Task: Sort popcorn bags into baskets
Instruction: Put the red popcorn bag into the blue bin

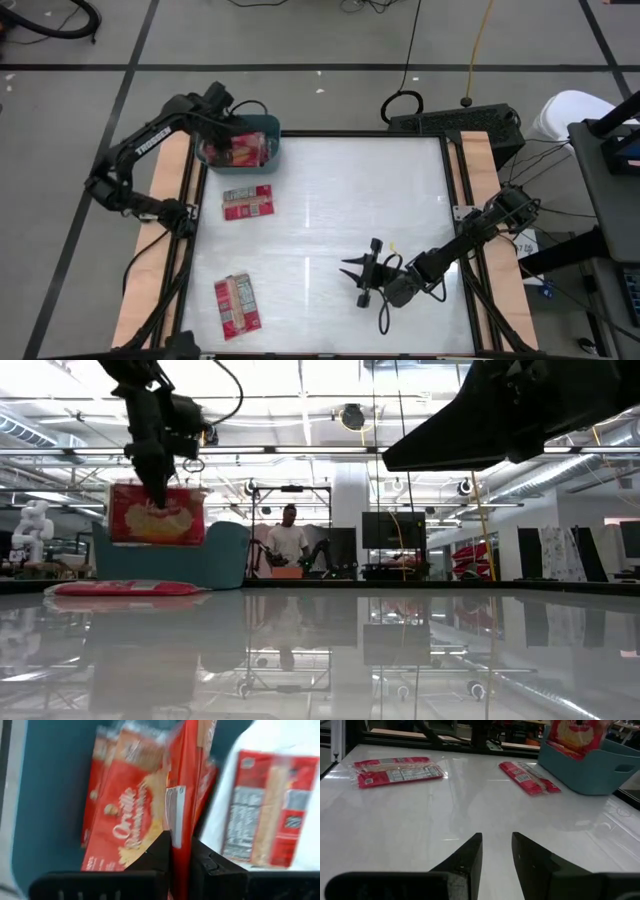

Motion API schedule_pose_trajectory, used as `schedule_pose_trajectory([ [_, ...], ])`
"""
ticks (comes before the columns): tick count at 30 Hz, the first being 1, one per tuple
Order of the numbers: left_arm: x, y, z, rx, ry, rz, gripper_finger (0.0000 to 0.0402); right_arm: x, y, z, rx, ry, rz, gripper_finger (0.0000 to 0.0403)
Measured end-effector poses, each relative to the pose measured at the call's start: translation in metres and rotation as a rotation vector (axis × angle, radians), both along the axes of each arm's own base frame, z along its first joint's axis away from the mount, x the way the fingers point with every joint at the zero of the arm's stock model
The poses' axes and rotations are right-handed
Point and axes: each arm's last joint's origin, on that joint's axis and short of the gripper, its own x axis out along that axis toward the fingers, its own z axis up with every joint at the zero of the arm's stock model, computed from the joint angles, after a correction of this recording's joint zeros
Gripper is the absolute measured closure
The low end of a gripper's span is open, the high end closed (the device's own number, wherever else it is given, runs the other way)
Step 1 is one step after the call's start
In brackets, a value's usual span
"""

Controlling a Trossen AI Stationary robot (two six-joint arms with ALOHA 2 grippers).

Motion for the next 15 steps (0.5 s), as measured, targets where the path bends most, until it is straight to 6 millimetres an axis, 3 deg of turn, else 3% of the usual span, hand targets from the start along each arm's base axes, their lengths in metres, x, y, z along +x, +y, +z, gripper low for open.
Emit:
schedule_pose_trajectory([
  [8,-0.002,0.013,-0.011,0.021,0.107,0.059,0.0366,0.0,0.001,0.0,0.008,0.006,0.022,0.0305],
  [15,0.001,0.019,-0.009,0.142,0.158,0.131,0.0366,0.0,0.001,0.0,0.0,0.009,0.025,0.0305],
])
